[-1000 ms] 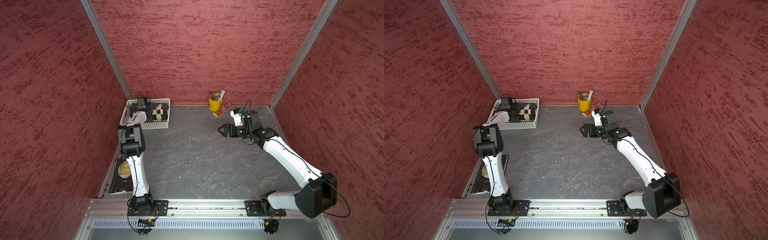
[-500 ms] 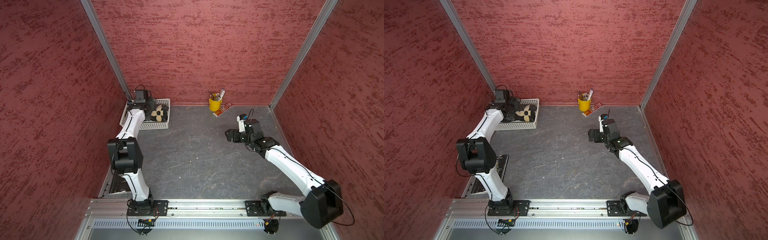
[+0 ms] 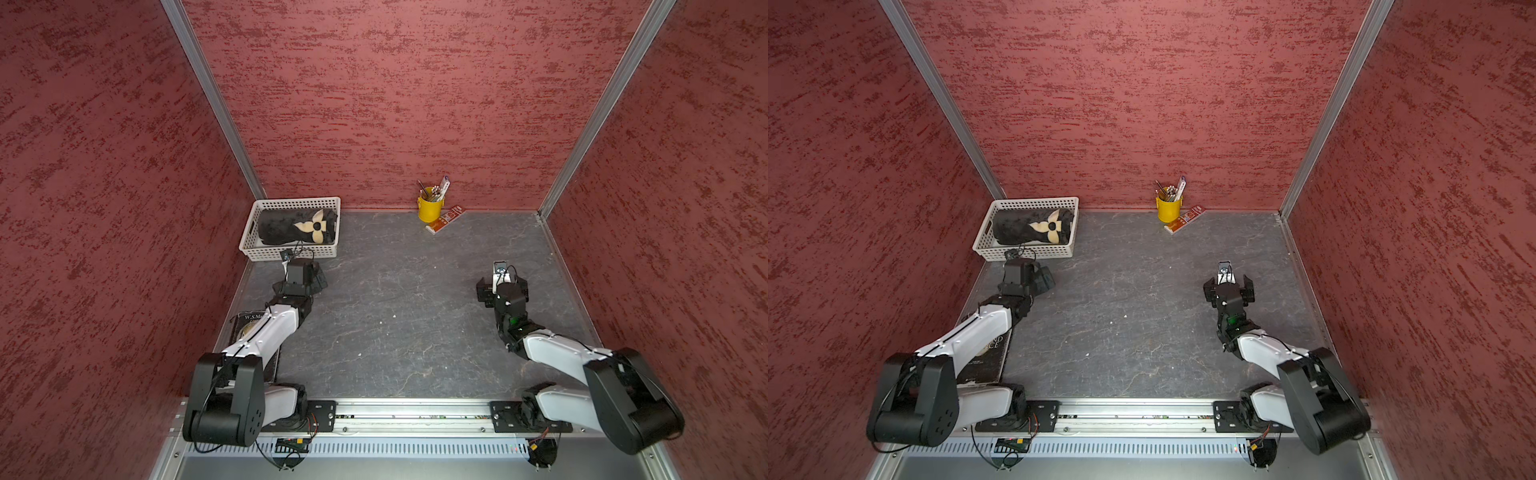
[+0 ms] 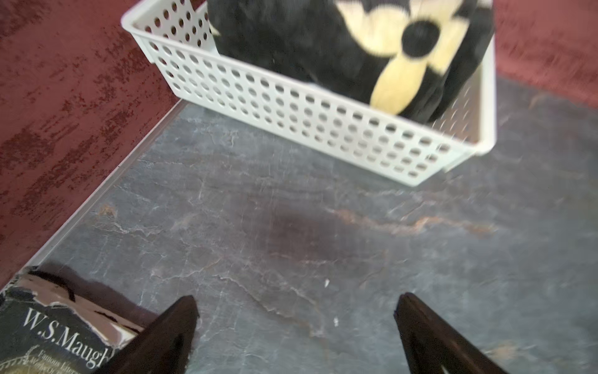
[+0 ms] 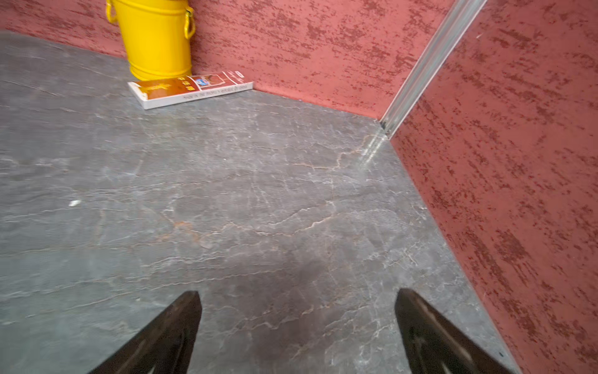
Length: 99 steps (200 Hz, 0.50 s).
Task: Roll up the pillowcase
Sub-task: Reset both arms
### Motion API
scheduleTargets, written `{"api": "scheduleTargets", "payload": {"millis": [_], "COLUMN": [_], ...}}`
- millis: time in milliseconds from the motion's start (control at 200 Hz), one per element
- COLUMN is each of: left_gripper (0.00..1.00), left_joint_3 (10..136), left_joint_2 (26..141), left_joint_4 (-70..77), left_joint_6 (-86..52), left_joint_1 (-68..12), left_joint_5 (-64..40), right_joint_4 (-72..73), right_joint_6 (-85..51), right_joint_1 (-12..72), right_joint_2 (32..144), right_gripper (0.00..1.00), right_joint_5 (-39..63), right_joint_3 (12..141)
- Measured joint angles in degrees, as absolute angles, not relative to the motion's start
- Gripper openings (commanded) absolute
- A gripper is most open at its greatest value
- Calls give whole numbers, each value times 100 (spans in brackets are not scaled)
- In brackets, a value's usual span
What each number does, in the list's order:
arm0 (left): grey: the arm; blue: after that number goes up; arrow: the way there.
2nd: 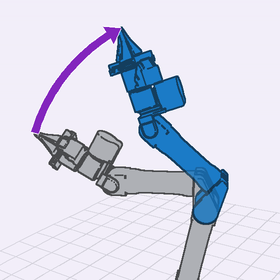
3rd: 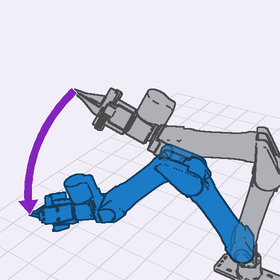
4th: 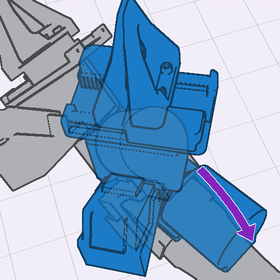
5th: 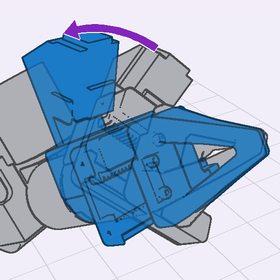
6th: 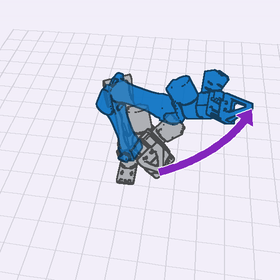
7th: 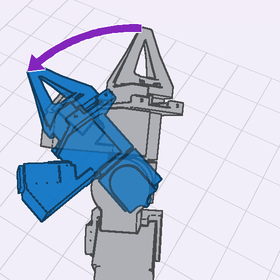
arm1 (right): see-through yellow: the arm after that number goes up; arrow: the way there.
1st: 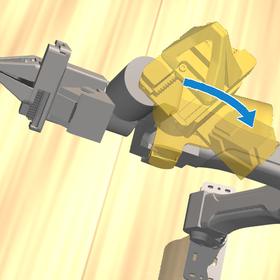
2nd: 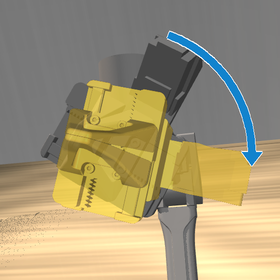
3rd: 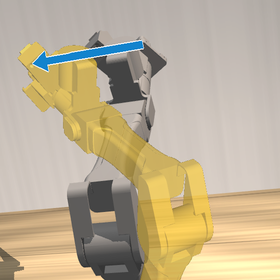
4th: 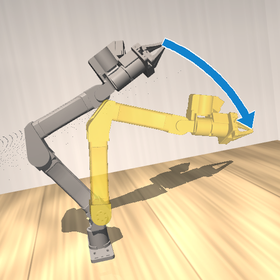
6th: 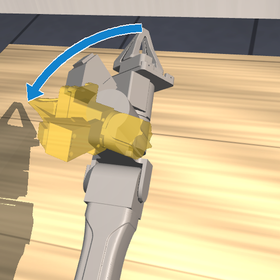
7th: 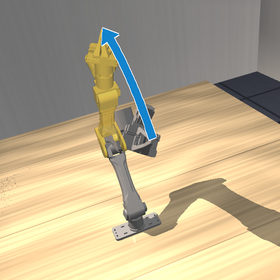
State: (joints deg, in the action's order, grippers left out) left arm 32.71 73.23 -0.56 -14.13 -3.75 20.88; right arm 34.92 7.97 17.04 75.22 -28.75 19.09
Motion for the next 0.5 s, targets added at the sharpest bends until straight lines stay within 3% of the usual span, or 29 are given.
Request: {"api": "scheduleTargets", "payload": {"millis": [225,496], "left_gripper": [100,100], "left_joint_3": [2628,2617], "left_joint_2": [8086,8510], "left_joint_4": [2228,3699], "left_joint_6": [-676,-307], "left_joint_1": [-5,233], "left_joint_5": [1658,412], "right_joint_4": [5046,5732], "right_joint_6": [790,580], "right_joint_1": [1179,370], "right_joint_2": [8586,8823], "right_gripper": [99,98], "right_joint_5": [-2432,-631], "right_joint_3": [1903,1835]}}
